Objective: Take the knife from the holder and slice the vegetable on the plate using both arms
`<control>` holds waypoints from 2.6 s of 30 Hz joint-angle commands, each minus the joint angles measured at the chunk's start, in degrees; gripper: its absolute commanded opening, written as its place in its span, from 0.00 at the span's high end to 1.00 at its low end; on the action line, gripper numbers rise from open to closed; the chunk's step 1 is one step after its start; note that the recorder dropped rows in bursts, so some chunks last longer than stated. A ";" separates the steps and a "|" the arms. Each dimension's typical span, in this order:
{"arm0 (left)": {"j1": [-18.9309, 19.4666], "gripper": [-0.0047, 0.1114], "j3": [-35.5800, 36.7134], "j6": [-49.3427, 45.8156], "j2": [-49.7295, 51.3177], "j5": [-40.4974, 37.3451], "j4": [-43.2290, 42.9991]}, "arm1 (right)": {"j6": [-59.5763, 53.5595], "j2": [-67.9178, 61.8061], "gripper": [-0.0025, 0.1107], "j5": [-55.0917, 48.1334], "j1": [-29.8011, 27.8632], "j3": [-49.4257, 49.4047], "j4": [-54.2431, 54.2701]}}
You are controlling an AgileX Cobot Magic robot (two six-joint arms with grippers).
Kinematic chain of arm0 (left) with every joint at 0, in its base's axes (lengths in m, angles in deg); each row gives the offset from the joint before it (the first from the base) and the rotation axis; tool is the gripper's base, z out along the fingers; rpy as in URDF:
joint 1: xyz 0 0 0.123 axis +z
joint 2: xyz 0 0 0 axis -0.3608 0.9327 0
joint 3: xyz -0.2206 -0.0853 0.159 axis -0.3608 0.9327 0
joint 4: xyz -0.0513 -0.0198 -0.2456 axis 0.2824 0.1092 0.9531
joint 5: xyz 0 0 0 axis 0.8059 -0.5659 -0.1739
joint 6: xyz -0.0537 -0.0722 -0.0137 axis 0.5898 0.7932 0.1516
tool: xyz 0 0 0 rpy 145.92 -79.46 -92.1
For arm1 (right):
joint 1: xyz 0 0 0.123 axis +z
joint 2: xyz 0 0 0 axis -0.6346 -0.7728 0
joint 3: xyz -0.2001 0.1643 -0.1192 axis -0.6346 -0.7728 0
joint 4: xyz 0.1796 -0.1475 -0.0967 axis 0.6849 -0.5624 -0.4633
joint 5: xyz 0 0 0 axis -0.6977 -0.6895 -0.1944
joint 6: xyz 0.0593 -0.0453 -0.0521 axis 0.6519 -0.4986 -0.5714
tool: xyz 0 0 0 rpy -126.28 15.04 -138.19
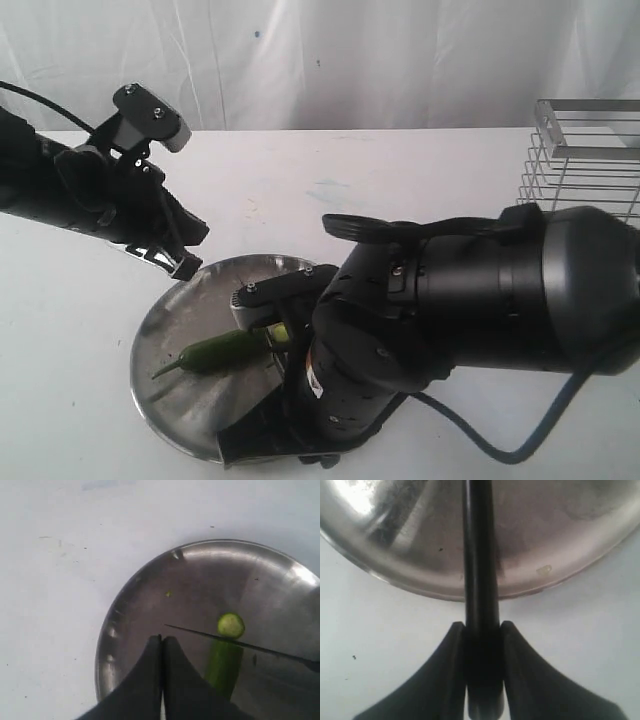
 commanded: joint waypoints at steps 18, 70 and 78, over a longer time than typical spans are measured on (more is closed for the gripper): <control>-0.02 0.41 2.93 -43.32 16.72 -9.41 13.77 | 2.53 8.85 0.98 -5.94 -6.55 -0.21 -14.84; 1.66 0.95 -1.90 -21.64 10.53 3.73 19.84 | -13.34 4.33 0.98 -2.93 -6.23 -0.21 8.71; 1.66 0.95 -2.03 -21.52 10.53 4.06 37.95 | -13.34 1.11 0.98 -0.97 -6.23 -0.10 8.96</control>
